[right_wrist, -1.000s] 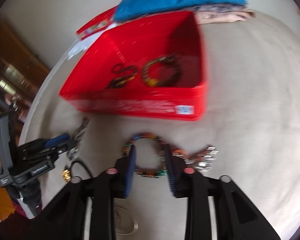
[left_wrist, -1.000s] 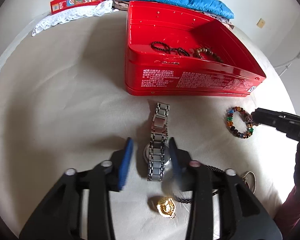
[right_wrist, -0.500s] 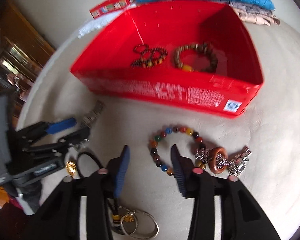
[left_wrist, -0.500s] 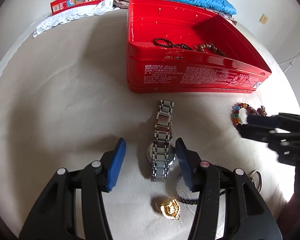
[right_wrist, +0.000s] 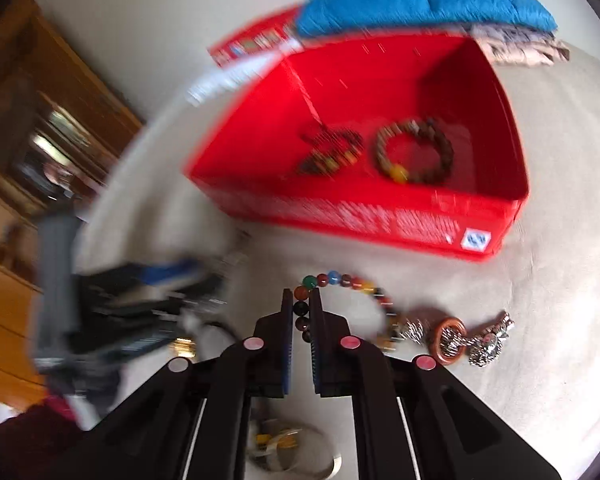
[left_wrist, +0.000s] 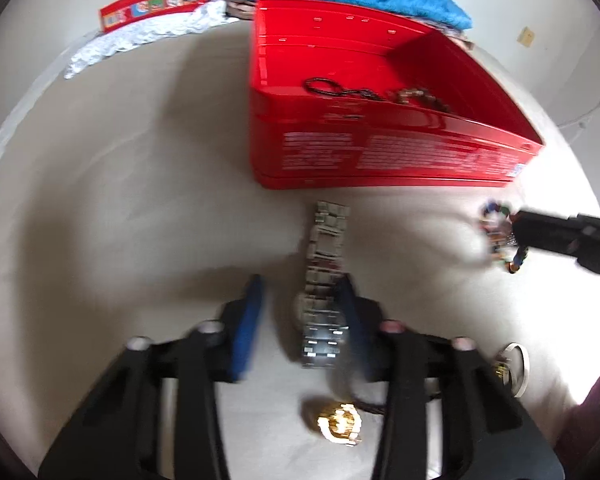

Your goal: Organize jewelry

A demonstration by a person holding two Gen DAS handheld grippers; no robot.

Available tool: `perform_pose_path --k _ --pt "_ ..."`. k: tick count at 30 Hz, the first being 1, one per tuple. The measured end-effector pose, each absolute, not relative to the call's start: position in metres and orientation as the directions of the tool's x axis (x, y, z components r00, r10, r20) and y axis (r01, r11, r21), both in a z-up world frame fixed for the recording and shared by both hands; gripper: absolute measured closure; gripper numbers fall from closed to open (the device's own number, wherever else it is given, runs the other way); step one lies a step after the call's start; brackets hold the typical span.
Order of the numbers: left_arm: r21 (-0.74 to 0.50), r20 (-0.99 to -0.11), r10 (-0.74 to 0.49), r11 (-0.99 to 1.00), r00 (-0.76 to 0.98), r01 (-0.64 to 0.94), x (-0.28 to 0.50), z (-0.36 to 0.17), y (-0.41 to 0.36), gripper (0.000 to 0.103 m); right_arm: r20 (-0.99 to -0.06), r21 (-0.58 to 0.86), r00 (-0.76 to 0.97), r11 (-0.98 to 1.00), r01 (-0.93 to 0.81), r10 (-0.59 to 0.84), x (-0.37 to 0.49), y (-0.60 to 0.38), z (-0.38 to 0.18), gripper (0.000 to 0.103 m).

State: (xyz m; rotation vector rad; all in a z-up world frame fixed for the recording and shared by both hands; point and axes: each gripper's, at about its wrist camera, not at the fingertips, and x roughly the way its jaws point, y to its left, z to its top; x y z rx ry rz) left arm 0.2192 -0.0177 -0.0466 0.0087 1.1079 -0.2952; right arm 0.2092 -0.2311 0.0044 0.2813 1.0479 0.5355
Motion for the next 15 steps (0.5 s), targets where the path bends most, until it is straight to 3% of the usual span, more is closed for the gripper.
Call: perform_pose_path --k 5,15 --pt "-0.149 -0.877 -0.242 0.958 0.415 0.244 0.218 -0.047 -0.019 0.082 -0.692 0.496 0.431 0.816 -0.298 0.579 0.200 -0.242 0.025 0.096" --pt "-0.184 -0.858 -0.275 0.953 0.435 0.240 0.215 -0.035 -0.012 0.086 -0.735 0.477 0.421 0.846 -0.237 0.532 0.202 -0.245 0.007 0.096"
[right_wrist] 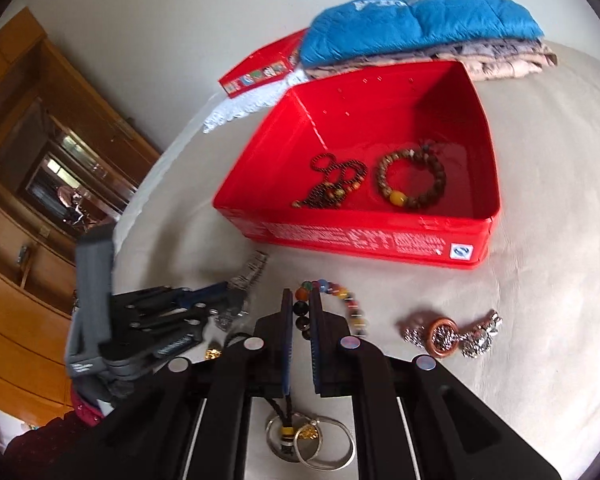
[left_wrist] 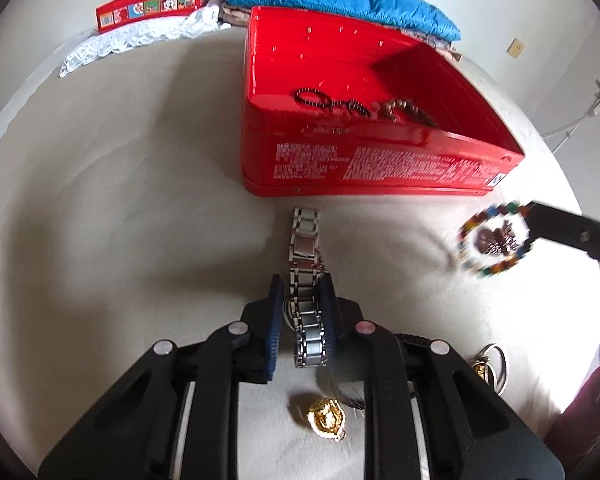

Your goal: Organize jewelry

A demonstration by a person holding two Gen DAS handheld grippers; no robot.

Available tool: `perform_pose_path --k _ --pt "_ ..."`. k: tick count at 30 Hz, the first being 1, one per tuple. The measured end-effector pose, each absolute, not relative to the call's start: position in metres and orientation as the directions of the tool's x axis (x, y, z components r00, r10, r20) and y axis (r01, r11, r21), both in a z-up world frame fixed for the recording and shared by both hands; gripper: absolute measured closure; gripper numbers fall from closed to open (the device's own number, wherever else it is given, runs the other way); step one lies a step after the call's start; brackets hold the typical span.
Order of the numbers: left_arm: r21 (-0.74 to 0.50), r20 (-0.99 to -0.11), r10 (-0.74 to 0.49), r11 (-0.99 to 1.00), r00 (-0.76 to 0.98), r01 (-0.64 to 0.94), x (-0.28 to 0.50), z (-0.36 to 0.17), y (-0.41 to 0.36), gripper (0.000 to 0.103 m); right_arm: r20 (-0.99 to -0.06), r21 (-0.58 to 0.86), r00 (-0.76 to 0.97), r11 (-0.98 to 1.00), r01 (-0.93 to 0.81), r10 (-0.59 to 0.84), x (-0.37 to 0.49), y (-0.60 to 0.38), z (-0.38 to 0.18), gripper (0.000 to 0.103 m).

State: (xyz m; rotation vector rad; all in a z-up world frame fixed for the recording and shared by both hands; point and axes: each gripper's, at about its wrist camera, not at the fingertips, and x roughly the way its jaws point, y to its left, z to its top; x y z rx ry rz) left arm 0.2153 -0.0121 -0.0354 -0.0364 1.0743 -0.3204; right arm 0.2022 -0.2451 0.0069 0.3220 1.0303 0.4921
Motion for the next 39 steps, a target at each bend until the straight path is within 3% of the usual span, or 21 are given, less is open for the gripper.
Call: perform_pose_path --k 11,13,18,22,25,28,30,34,37,39 --pt "-0.247 -0.750 -0.375 0.923 0.545 0.295 0.186 0.032 0.001 0.087 -0.707 0.465 0.470 0.848 -0.256 0.529 0.196 -0.251 0.035 0.096" --pt "-0.249 -0.720 -0.392 0.916 0.573 0.313 0.185 0.050 -0.001 0.103 -0.697 0.459 0.486 0.849 -0.263 0.528 0.198 -0.252 0.046 0.096" --pt "-0.244 -0.662 -0.409 0.910 0.628 0.336 0.196 0.085 -0.010 0.103 -0.676 0.448 0.523 0.853 -0.268 0.519 0.210 -0.252 0.069 0.096" --pt "-0.221 -0.706 -0.395 0.912 0.588 0.347 0.207 0.079 -0.017 0.103 -0.674 0.458 0.519 0.848 -0.266 0.526 0.217 -0.252 0.067 0.096" --pt "-0.205 -0.796 -0.375 0.905 0.476 0.371 0.208 0.046 -0.025 0.102 -0.688 0.464 0.495 0.846 -0.263 0.532 0.219 -0.250 0.053 0.096" --pt "-0.212 -0.868 -0.350 0.903 0.353 0.375 0.209 0.014 -0.034 0.095 -0.701 0.472 0.472 0.844 -0.254 0.534 0.222 -0.248 0.043 0.096" --pt "-0.192 -0.906 -0.304 0.915 0.294 0.354 0.209 -0.007 -0.040 0.084 -0.703 0.472 0.469 0.844 -0.253 0.534 0.222 -0.247 0.041 0.096" --pt "-0.218 -0.934 -0.296 0.917 0.202 0.333 0.210 -0.031 -0.052 0.076 -0.699 0.468 0.477 0.845 -0.258 0.533 0.221 -0.246 0.042 0.096" --pt "-0.209 -0.942 -0.278 0.925 0.188 0.318 0.214 -0.039 -0.063 0.057 -0.695 0.470 0.475 0.841 -0.268 0.540 0.219 -0.245 0.042 0.096" --pt "-0.199 -0.949 -0.262 0.929 0.175 0.313 0.217 -0.042 -0.071 0.054 -0.692 0.472 0.472 0.837 -0.275 0.546 0.218 -0.244 0.041 0.096"
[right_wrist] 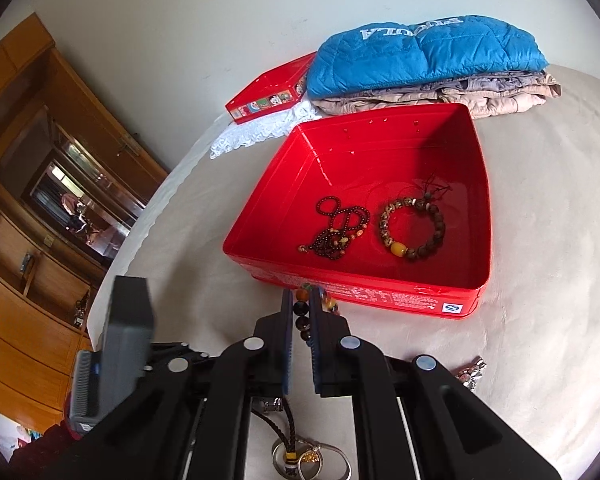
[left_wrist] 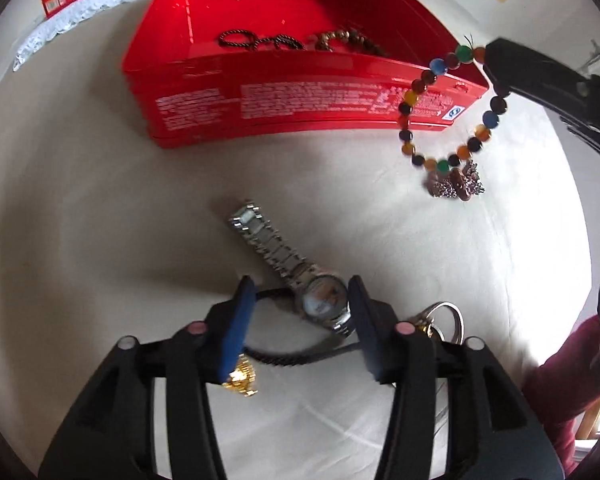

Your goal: Organize jewelry

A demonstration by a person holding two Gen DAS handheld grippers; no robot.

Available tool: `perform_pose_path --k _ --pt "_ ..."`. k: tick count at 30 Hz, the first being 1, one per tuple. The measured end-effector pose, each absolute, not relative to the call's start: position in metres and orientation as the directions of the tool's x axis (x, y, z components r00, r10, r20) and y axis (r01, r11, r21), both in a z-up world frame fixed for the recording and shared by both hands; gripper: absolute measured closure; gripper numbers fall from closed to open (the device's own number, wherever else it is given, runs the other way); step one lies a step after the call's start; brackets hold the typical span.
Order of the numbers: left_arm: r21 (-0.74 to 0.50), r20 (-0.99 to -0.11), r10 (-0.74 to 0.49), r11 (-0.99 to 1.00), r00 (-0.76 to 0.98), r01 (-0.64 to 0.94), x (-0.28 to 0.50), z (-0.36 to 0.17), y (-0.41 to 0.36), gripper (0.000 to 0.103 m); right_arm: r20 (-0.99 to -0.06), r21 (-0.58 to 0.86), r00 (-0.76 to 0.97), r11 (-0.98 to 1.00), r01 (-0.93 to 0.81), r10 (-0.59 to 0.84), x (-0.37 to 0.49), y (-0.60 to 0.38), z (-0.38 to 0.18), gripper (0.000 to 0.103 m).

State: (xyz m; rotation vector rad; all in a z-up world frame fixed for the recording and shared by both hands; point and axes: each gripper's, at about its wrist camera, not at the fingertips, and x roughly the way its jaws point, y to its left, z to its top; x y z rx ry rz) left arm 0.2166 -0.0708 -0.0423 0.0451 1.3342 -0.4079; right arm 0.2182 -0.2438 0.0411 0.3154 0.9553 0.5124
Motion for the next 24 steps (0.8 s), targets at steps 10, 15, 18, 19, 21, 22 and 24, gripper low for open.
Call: perform_pose_path --k 10,15,18,19,21,22,24 --pt "-0.154 -0.962 -0.202 0.957 0.182 0.245 0.225 -0.051 -0.082 0.073 -0.688 0.486 0.456 0.825 -0.289 0.565 0.216 -0.244 0.036 0.096" --pt "-0.199 -0.934 -0.259 0.949 0.244 0.245 0.216 -0.038 -0.065 0.074 -0.676 0.493 0.467 0.821 -0.289 0.571 0.212 -0.248 0.039 0.096" --pt "-0.222 -0.901 -0.299 0.940 0.313 0.259 0.207 -0.016 -0.053 0.074 -0.655 0.506 0.483 0.812 -0.290 0.581 0.210 -0.253 0.045 0.096" --pt "-0.236 -0.886 -0.317 0.936 0.337 0.261 0.205 -0.007 -0.048 0.074 -0.647 0.509 0.490 0.810 -0.291 0.583 0.210 -0.254 0.048 0.096" --pt "-0.253 -0.854 -0.344 0.930 0.389 0.267 0.205 0.013 -0.039 0.074 -0.633 0.516 0.506 0.807 -0.289 0.586 0.210 -0.258 0.054 0.096" --pt "-0.263 -0.838 -0.357 0.927 0.414 0.267 0.205 0.022 -0.037 0.074 -0.626 0.517 0.515 0.806 -0.287 0.585 0.210 -0.259 0.057 0.096" --pt "-0.286 -0.797 -0.388 0.918 0.463 0.275 0.206 0.044 -0.035 0.074 -0.615 0.516 0.533 0.808 -0.284 0.581 0.213 -0.261 0.065 0.096"
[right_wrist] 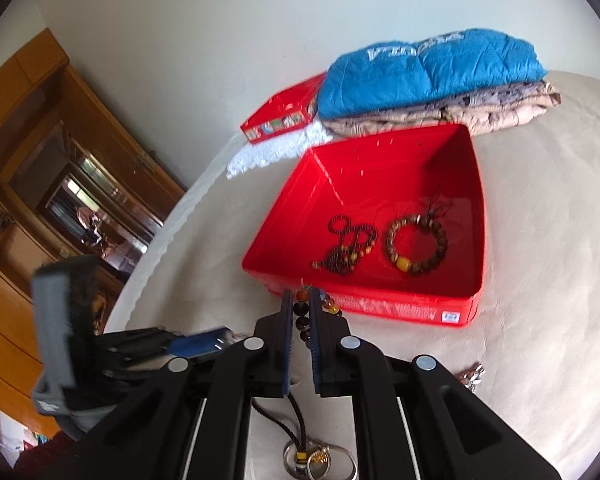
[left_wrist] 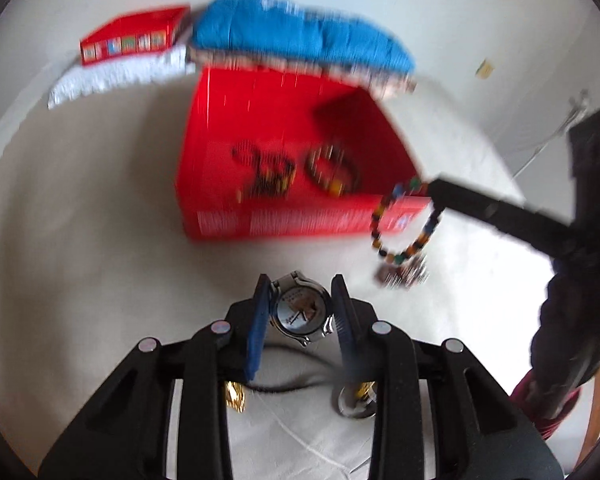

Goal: Organize jewelry
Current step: 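Lower the watch with the left gripper into the red tin while the right releases the bracelet there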

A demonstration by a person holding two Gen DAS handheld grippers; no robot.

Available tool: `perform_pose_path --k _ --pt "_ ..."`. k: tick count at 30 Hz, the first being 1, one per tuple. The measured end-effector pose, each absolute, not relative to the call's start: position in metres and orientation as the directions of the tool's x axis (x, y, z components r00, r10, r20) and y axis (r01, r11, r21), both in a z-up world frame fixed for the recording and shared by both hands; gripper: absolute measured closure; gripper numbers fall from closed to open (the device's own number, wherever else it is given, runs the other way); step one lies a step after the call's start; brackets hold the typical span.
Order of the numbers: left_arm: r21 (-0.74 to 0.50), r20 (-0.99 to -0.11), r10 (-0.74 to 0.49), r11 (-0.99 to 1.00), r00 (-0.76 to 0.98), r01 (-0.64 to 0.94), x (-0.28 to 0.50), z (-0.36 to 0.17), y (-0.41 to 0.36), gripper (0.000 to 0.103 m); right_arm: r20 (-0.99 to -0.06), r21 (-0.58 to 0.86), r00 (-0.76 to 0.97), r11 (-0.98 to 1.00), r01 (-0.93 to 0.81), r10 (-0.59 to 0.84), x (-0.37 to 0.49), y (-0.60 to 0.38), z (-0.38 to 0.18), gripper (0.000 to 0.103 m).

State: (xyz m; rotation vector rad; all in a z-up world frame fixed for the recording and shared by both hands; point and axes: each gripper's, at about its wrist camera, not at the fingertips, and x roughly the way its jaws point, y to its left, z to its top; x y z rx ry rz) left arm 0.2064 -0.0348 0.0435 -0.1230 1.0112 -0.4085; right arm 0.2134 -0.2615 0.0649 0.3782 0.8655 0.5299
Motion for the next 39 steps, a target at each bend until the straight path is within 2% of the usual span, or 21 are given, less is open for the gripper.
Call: perform_pose_path --k 5,9,21,22,25,31,34,36,39 --pt "-0.318 -0.687 -0.423 0.906 0.591 0.279 0.215 0.085 -0.032 0.074 -0.597 0.515 0.563 0.811 -0.277 0.571 0.230 -0.261 0.082 0.096" --pt "-0.324 -0.645 -0.428 0.903 0.633 0.281 0.244 0.089 -0.046 0.074 -0.611 0.493 0.583 0.834 -0.249 0.536 0.253 -0.255 0.081 0.096" --pt "-0.324 -0.753 -0.403 0.915 0.520 0.241 0.330 0.016 -0.067 0.073 -0.726 0.450 0.533 0.886 -0.110 0.435 0.321 -0.261 0.009 0.096" --pt "-0.319 -0.760 -0.400 0.916 0.512 0.243 0.333 0.011 -0.069 0.073 -0.730 0.445 0.531 0.889 -0.108 0.430 0.322 -0.261 0.007 0.095" --pt "-0.313 -0.787 -0.390 0.920 0.478 0.235 0.340 0.000 -0.069 0.073 -0.733 0.419 0.552 0.903 -0.092 0.396 0.321 -0.263 0.008 0.084" --pt "-0.329 -0.755 -0.399 0.917 0.521 0.225 0.326 0.022 -0.053 0.072 -0.707 0.394 0.601 0.913 -0.104 0.373 0.304 -0.265 0.031 0.084" --pt "-0.288 -0.739 -0.365 0.931 0.567 0.223 0.307 0.043 -0.048 0.067 -0.695 0.365 0.628 0.924 -0.112 0.351 0.292 -0.262 0.046 0.084" --pt "-0.241 -0.733 -0.319 0.948 0.601 0.209 0.294 0.054 -0.046 0.056 -0.696 0.344 0.638 0.933 -0.105 0.329 0.283 -0.261 0.054 0.081" --pt "-0.186 -0.725 -0.268 0.963 0.634 0.194 0.275 0.066 -0.042 0.045 -0.709 0.301 0.644 0.949 -0.092 0.287 0.270 -0.257 0.060 0.079"
